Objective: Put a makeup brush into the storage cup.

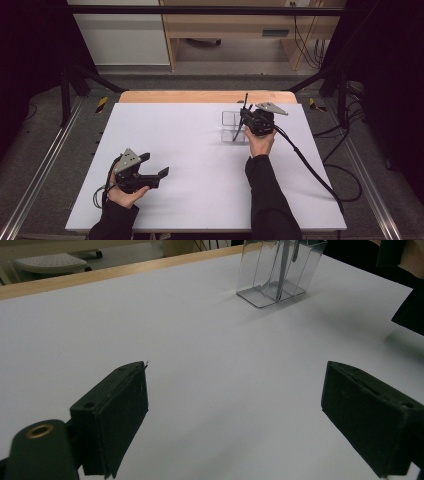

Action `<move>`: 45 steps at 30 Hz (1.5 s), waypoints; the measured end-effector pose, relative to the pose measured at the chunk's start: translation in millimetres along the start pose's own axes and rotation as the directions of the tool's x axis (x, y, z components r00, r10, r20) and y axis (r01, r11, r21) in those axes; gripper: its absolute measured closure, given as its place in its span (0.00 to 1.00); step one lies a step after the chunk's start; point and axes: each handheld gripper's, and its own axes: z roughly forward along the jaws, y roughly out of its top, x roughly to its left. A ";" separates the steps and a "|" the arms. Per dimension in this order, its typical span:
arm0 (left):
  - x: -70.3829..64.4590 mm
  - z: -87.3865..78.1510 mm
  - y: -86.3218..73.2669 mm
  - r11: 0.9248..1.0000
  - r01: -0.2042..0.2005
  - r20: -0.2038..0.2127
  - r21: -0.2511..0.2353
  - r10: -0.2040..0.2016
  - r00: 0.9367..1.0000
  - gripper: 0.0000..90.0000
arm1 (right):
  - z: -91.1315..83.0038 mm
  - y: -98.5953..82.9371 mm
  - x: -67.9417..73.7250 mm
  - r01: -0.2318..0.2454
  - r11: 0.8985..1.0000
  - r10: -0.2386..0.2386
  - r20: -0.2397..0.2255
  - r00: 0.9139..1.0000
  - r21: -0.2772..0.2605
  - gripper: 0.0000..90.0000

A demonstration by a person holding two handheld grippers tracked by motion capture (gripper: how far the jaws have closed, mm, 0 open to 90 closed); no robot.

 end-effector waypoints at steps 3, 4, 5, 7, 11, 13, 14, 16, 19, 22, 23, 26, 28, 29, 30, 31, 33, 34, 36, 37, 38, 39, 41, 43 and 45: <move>-0.2 0.1 0.0 1.000 0.000 0.000 0.000 0.000 1.000 0.12 | 0.3 -2.4 0.4 0.000 1.000 0.000 -0.004 1.000 0.006 0.94; -0.2 0.1 -0.1 1.000 0.000 0.000 0.001 0.000 1.000 0.12 | 0.6 -3.0 0.5 0.002 1.000 -0.002 -0.004 1.000 0.008 0.94; -0.3 0.1 -0.1 1.000 -0.001 0.000 0.001 0.001 1.000 0.12 | 0.9 -3.8 0.8 0.005 1.000 -0.005 -0.003 1.000 0.012 0.94; -0.1 0.1 0.0 1.000 -0.001 -0.001 0.000 0.001 1.000 0.12 | 1.3 -5.8 1.3 0.007 1.000 -0.007 -0.006 1.000 0.018 0.94; -0.1 0.2 -0.2 1.000 -0.001 -0.002 0.001 0.001 1.000 0.12 | 2.6 -9.7 1.4 0.012 1.000 -0.012 -0.005 1.000 0.027 0.93; -0.1 0.4 -0.3 1.000 -0.002 -0.002 0.002 0.002 1.000 0.12 | 3.2 -11.0 1.5 0.019 0.999 -0.019 -0.005 1.000 0.035 0.93; -0.1 0.5 -0.4 1.000 -0.002 -0.002 0.002 0.002 1.000 0.12 | 3.4 -11.7 1.7 0.024 0.999 -0.024 -0.005 1.000 0.041 0.93; -0.1 0.7 -0.6 1.000 -0.002 -0.002 0.004 0.002 1.000 0.12 | 3.5 -12.6 2.0 0.035 0.998 -0.035 -0.004 0.999 0.051 0.93; -0.2 1.1 -0.7 1.000 -0.003 -0.001 0.006 0.003 1.000 0.12 | 2.7 -13.4 2.0 0.036 0.998 -0.036 -0.009 0.999 0.060 0.93; -0.3 1.3 -0.9 1.000 -0.004 -0.001 0.007 0.004 1.000 0.12 | 1.9 -14.3 2.0 0.041 0.996 -0.040 -0.016 0.999 0.079 0.92; -0.3 1.4 -1.0 1.000 -0.004 -0.002 0.008 0.004 1.000 0.12 | 1.4 -14.6 1.8 0.045 0.996 -0.044 -0.020 0.999 0.082 0.91; 0.0 1.4 -1.1 1.000 -0.002 -0.003 0.008 0.002 1.000 0.12 | -0.9 -15.0 2.6 0.062 0.994 -0.060 -0.023 0.998 0.088 0.87; 0.1 1.3 -1.1 1.000 -0.002 -0.004 0.008 0.002 1.000 0.12 | -3.5 -14.3 3.7 0.067 0.994 -0.065 -0.027 0.998 0.084 0.86; 0.1 1.3 -1.1 1.000 -0.002 -0.004 0.008 0.002 1.000 0.12 | -5.1 -13.7 4.2 0.067 0.995 -0.065 -0.029 0.997 0.079 0.85; 0.1 1.3 -1.1 1.000 -0.002 -0.005 0.008 0.002 1.000 0.12 | -6.8 -13.1 4.7 0.067 0.995 -0.065 -0.032 0.997 0.074 0.83; 0.2 1.2 -1.1 1.000 -0.002 -0.006 0.007 0.002 1.000 0.12 | -9.0 -12.2 5.4 0.070 0.995 -0.067 -0.035 0.997 0.067 0.82; 0.5 1.0 -1.1 1.000 0.000 -0.006 0.007 0.000 1.000 0.12 | -11.7 -11.3 6.2 0.071 0.996 -0.069 -0.039 0.997 0.062 0.80; 0.6 0.9 -1.1 1.000 0.001 -0.007 0.006 -0.001 1.000 0.12 | -14.0 -10.5 6.8 0.074 0.996 -0.071 -0.043 0.997 0.057 0.79; 0.8 0.8 -1.1 1.000 0.002 -0.006 0.005 -0.002 1.000 0.12 | -18.0 -9.8 8.1 0.076 0.996 -0.073 -0.048 0.996 0.050 0.76; 0.9 0.8 -1.1 1.000 0.002 -0.006 0.005 -0.002 1.000 0.12 | -19.6 -9.7 8.8 0.075 0.996 -0.073 -0.053 0.996 0.049 0.74; 0.9 0.8 -1.2 1.000 0.002 -0.007 0.005 -0.002 1.000 0.12 | -21.3 -9.7 9.5 0.078 0.996 -0.075 -0.061 0.995 0.050 0.71; 0.9 0.8 -1.2 1.000 0.002 -0.007 0.006 -0.002 1.000 0.12 | -22.5 -9.8 10.1 0.082 0.995 -0.078 -0.063 0.995 0.050 0.69; 1.0 0.8 -1.2 1.000 0.001 -0.009 0.006 -0.001 1.000 0.12 | -25.9 -10.4 11.7 0.087 0.995 -0.083 -0.075 0.994 0.049 0.63; 1.4 0.5 -1.2 1.000 0.002 -0.010 0.005 -0.002 1.000 0.12 | -29.4 -10.9 12.4 0.089 0.995 -0.085 -0.080 0.993 0.042 0.58; 1.9 0.4 -1.3 1.000 0.005 -0.012 0.004 -0.005 1.000 0.12 | -33.0 -11.1 12.6 0.088 0.995 -0.084 -0.088 0.993 0.042 0.52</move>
